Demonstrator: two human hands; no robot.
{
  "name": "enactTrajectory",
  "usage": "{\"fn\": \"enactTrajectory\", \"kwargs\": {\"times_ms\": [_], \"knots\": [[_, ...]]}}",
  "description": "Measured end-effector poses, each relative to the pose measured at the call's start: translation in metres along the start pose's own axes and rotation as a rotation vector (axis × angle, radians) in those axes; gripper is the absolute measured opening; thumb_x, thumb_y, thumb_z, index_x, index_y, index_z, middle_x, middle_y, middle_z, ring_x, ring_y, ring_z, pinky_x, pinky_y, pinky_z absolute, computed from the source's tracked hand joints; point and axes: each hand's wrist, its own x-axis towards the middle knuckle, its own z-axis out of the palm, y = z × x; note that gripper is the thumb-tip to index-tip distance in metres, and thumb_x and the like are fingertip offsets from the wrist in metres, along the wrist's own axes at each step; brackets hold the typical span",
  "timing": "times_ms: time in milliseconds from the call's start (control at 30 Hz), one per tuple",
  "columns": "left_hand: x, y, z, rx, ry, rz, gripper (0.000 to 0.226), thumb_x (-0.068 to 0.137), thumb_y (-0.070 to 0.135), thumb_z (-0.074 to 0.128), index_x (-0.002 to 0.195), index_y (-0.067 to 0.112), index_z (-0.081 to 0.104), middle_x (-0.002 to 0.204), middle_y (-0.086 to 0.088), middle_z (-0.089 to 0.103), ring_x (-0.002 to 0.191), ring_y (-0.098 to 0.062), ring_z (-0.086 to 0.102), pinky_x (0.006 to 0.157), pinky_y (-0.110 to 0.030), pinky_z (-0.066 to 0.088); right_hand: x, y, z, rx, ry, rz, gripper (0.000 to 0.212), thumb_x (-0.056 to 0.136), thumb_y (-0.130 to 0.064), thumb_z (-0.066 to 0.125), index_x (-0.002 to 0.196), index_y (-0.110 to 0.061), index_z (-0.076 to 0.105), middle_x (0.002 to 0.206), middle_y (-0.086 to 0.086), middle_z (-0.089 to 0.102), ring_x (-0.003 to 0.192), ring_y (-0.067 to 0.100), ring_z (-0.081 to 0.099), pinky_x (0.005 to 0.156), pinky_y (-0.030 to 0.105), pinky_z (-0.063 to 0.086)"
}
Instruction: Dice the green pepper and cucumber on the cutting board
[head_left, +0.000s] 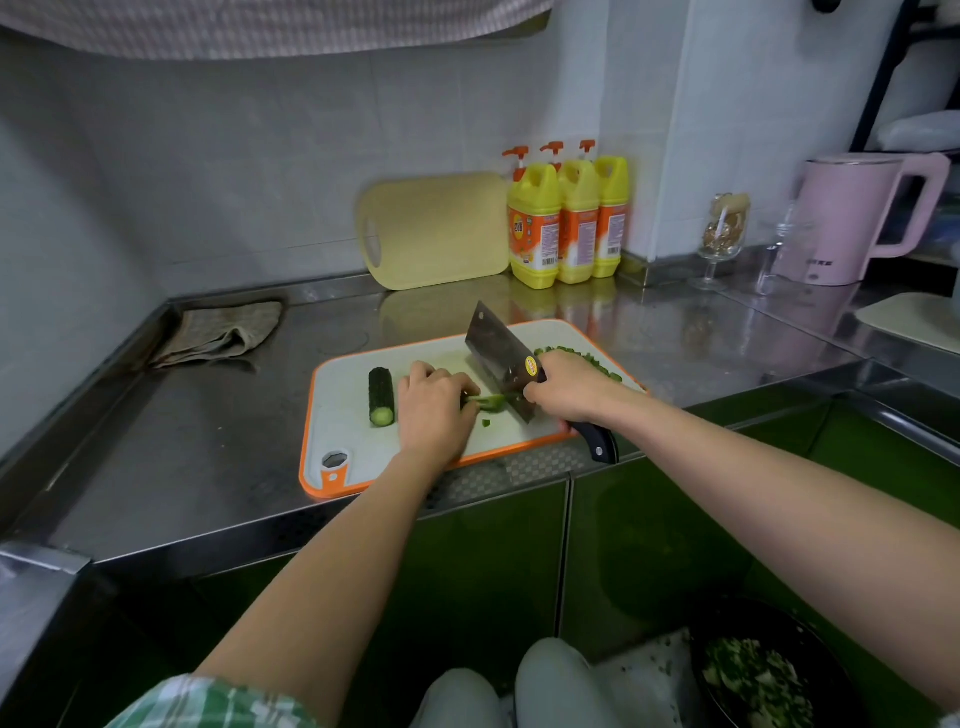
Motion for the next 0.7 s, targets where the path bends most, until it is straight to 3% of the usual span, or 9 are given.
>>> {"fn": "enactTrajectory", "kwargs": {"times_ms": [100, 233, 433, 600, 700], "knots": [[0.0006, -0.0021, -0.0018, -0.045, 0.087, -0.043, 0.019, 0.088, 0.03, 0.059, 0.1, 0.022, 0.071, 0.093, -0.001, 0.07, 0.106, -0.025, 0.043, 0.083, -0.038, 0.029, 0.0037, 0.0027, -0.0002, 0.056, 0.032, 0.001, 0.011, 0.091, -0.008, 0.043, 0.081, -0.01, 0.047, 0.065, 0.016, 0.057, 0.042, 0.023, 0.055, 0.039, 0.02, 0.038], [0.0008, -0.0031, -0.0032, -0.061, 0.148, -0.104, 0.022, 0.084, 0.03, 0.06, 0.101, 0.022, 0.072, 0.088, -0.001, 0.069, 0.104, -0.024, 0.045, 0.085, -0.038, 0.032, 0.0014, 0.0011, -0.0021, 0.045, -0.005, 0.005, 0.011, 0.092, -0.009, 0.043, 0.082, -0.01, 0.047, 0.06, 0.012, 0.055, 0.041, 0.019, 0.054, 0.041, 0.02, 0.038], [-0.0021, -0.0033, -0.0019, -0.042, 0.155, -0.105, 0.022, 0.083, 0.038, 0.066, 0.094, 0.022, 0.075, 0.084, 0.002, 0.07, 0.101, -0.023, 0.044, 0.085, -0.038, 0.032, -0.0031, -0.004, -0.0045, 0.048, -0.012, 0.001, 0.011, 0.092, -0.008, 0.042, 0.083, -0.009, 0.048, 0.058, 0.01, 0.054, 0.042, 0.02, 0.054, 0.041, 0.021, 0.039], [-0.0029, 0.0002, -0.0061, -0.012, 0.022, -0.054, 0.03, 0.083, 0.037, 0.064, 0.111, 0.026, 0.07, 0.095, 0.003, 0.071, 0.109, -0.024, 0.043, 0.089, -0.038, 0.031, -0.0041, -0.0023, -0.0058, 0.039, -0.024, 0.035, 0.012, 0.092, -0.008, 0.042, 0.094, -0.004, 0.053, 0.059, 0.013, 0.057, 0.043, 0.02, 0.055, 0.042, 0.023, 0.042], [-0.0032, 0.0023, -0.0081, -0.013, 0.054, -0.026, 0.026, 0.085, 0.034, 0.064, 0.107, 0.024, 0.073, 0.092, 0.002, 0.072, 0.107, -0.024, 0.043, 0.087, -0.038, 0.032, -0.0057, -0.0038, -0.0081, 0.037, -0.028, 0.023, 0.011, 0.092, -0.009, 0.043, 0.092, -0.005, 0.053, 0.066, 0.016, 0.059, 0.044, 0.02, 0.056, 0.04, 0.022, 0.041]]}}
